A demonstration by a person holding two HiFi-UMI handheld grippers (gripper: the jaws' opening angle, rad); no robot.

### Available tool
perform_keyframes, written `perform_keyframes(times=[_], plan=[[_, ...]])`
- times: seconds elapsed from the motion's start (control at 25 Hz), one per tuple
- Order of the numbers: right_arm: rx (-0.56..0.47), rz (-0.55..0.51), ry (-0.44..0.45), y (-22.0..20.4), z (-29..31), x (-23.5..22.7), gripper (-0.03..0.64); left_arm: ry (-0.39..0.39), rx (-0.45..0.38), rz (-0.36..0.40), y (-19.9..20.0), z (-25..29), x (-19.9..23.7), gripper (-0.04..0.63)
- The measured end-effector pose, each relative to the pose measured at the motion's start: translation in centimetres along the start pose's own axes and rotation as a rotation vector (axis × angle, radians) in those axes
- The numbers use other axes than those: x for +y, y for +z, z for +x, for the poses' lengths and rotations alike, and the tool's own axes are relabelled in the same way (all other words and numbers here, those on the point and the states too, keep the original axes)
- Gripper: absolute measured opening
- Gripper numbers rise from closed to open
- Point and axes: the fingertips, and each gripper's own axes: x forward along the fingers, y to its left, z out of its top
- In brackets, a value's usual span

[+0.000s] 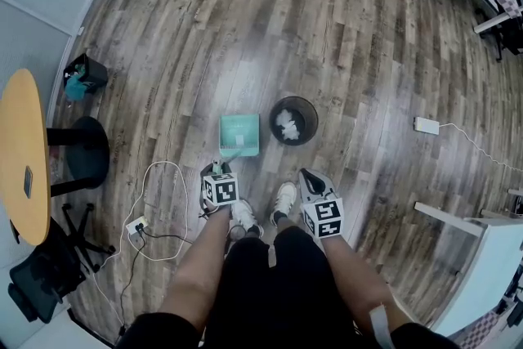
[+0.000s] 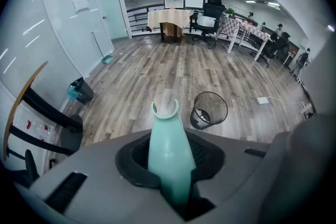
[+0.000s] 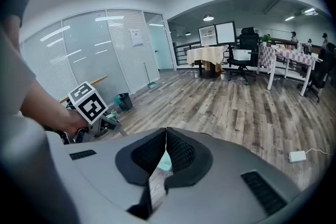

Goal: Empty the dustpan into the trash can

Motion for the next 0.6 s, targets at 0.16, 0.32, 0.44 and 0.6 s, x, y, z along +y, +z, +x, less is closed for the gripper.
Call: perform_keyframes(times=[0.16,0.32,0.44,0.6], plan=[[-0.010,-0.034,0.015,0.5,-0.2,0.9,0.025,-0.013,-0.003,-0.016,-0.6,-0.3,0.3,0.101],[-0.016,-0.048,0.020,0.9,-0.2,1.5,0.025,-0.054,0.003,-0.071,-1.2,-0.6,0.2,0.224],[-0.022,-0.062,0.025,1.2,-0.3,1.9,0.025,-0.068,-0.019,-0.065,-1.0,-1.5,0.1,0.264],[-0.035,-0.078,0.032,1.6,-0.3,2.7,0.025,-0.069,-0.064,-0.041,-0.3,-4.1,0.5,0.276]])
